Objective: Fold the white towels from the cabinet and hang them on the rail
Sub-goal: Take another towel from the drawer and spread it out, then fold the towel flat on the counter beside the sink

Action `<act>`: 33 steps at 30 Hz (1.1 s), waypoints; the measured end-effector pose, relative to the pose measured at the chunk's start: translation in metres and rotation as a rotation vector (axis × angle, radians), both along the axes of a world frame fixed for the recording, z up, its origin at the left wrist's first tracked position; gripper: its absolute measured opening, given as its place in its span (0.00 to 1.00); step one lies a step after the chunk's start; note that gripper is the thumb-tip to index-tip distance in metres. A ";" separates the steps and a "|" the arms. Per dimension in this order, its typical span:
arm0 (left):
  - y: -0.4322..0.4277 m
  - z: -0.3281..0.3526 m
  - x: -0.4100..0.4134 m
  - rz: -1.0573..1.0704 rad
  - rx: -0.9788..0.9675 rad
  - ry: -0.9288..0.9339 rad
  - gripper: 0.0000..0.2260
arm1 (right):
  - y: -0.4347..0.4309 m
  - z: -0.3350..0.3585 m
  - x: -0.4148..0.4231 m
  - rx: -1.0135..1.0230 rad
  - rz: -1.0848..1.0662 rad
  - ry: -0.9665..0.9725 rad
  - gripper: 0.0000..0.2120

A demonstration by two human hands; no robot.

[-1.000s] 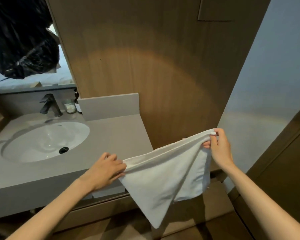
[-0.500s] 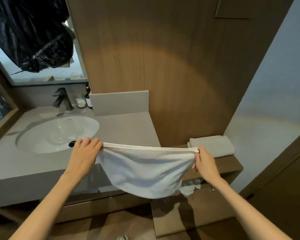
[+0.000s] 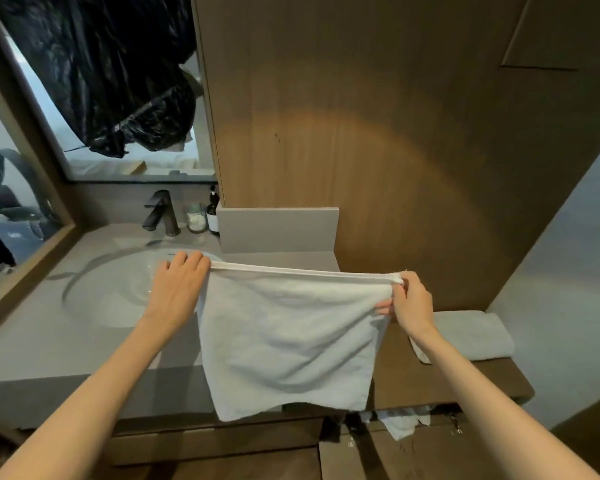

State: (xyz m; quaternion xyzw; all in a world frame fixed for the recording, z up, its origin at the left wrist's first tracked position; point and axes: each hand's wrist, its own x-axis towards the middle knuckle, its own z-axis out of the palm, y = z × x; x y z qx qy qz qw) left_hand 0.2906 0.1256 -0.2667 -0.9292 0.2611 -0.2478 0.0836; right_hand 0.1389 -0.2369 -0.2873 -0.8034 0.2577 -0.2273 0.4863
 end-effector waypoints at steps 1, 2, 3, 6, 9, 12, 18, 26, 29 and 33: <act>-0.001 0.002 0.011 0.004 0.010 0.011 0.22 | -0.002 0.000 0.013 0.009 -0.019 -0.016 0.06; -0.003 0.004 0.023 0.006 0.020 0.019 0.21 | -0.002 0.003 0.025 0.032 -0.034 -0.021 0.06; -0.004 0.005 0.036 0.005 0.031 0.017 0.20 | -0.002 0.004 0.037 0.062 -0.049 -0.026 0.06; -0.009 0.001 0.079 0.002 0.036 0.032 0.18 | 0.000 0.008 0.070 0.104 -0.063 -0.026 0.06; -0.016 -0.007 0.115 0.039 0.074 0.088 0.16 | -0.001 0.003 0.103 0.096 -0.092 -0.041 0.05; -0.022 -0.017 0.142 0.058 0.115 0.144 0.19 | -0.002 -0.004 0.128 0.074 -0.132 -0.024 0.06; -0.026 -0.034 0.190 0.069 0.177 0.247 0.25 | -0.006 -0.011 0.169 0.053 -0.128 -0.016 0.10; -0.050 -0.068 0.244 0.102 0.135 0.314 0.18 | -0.030 -0.040 0.228 0.037 -0.127 0.053 0.08; -0.055 -0.086 0.261 0.066 0.117 0.329 0.15 | -0.044 -0.060 0.252 -0.006 -0.127 0.128 0.09; -0.065 -0.108 0.276 0.099 0.114 0.379 0.17 | -0.063 -0.088 0.284 -0.013 -0.073 0.224 0.07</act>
